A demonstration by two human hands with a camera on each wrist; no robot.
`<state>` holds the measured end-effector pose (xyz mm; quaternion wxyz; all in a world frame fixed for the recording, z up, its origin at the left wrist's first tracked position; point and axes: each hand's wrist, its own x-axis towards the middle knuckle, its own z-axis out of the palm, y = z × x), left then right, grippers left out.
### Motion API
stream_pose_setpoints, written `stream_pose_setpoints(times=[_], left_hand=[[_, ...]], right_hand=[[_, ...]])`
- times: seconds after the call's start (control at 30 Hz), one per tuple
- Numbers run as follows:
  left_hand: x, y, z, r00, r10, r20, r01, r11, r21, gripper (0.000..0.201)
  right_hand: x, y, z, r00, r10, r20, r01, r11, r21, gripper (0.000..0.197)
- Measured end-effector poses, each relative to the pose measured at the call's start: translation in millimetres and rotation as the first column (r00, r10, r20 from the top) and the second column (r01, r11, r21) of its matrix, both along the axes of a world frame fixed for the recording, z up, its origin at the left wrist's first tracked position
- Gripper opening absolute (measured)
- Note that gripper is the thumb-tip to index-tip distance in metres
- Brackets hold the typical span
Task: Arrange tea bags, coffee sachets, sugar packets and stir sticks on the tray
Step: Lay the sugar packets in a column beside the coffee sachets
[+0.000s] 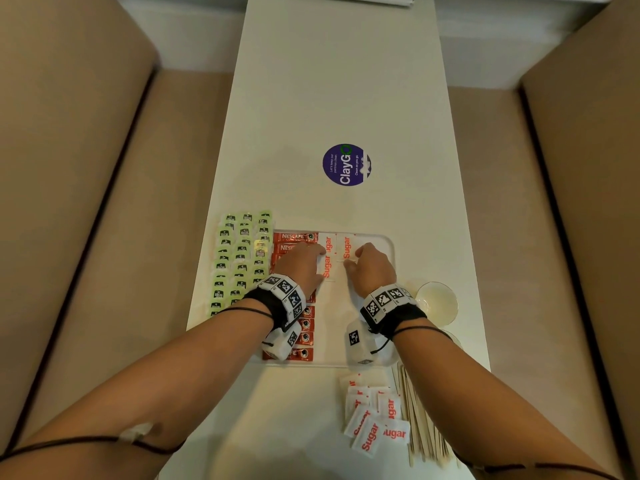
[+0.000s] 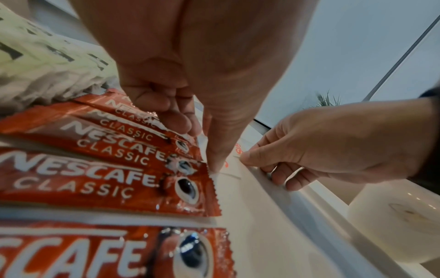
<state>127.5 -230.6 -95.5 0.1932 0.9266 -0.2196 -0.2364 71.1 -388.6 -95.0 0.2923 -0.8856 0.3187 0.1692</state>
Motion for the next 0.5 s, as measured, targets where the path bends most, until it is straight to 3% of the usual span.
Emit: stream_pose_setpoints(times=[0.3,0.5], left_hand=[[-1.7,0.6,7.9,1.0,0.008,-0.027,-0.009,1.0,-0.028,0.055],[-14.3,18.2,30.9,1.0,-0.006,-0.024,0.003,0.995,-0.1,0.037]], right_hand=[[-4.3,0.8,4.1,1.0,0.009,-0.005,-0.009,0.999,0.039,0.038],[-33.7,3.7,35.3,0.985,0.153,0.085,-0.158,0.986,0.06,0.035]])
